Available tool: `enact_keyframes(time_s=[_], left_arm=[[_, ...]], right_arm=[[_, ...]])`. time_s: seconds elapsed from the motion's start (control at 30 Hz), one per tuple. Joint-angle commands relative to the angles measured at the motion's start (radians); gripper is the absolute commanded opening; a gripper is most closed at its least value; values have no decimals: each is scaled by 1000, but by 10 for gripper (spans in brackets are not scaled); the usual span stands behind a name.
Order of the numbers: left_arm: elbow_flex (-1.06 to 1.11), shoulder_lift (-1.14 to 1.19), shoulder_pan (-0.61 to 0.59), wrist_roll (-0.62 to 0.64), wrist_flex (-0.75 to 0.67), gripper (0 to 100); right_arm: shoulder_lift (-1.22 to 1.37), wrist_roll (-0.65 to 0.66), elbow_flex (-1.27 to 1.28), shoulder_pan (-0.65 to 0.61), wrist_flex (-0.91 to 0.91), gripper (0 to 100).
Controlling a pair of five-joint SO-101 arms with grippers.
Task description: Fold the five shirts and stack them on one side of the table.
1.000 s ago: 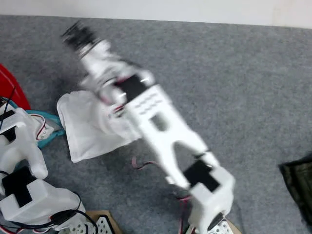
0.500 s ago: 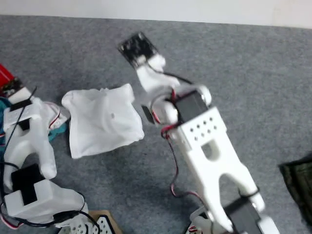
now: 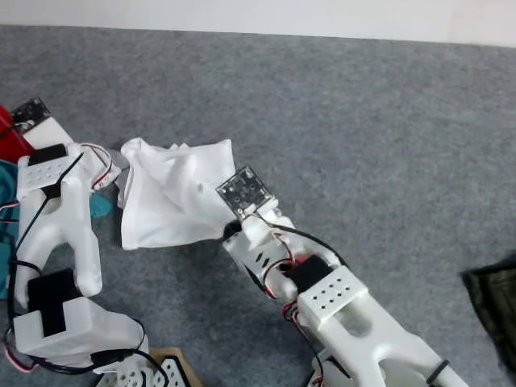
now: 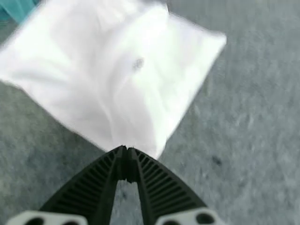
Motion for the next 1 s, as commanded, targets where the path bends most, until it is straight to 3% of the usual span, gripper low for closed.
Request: enact_keyframes(time_s=[0.0,0.43,0.67,0.97], left_arm=[[-35,-33,25,11,-52,316],[-93,59,79,12,-127,316],[-231,234,48,66,-112,319],[-236,251,47,66,-83,319]], right_arm=[[56,-20,-50,-13,-45,13],[409,-198,-366,-7,-73,13],[656,-201,-496,8,-291,13],[848,-204,-714,-25,-294,13]])
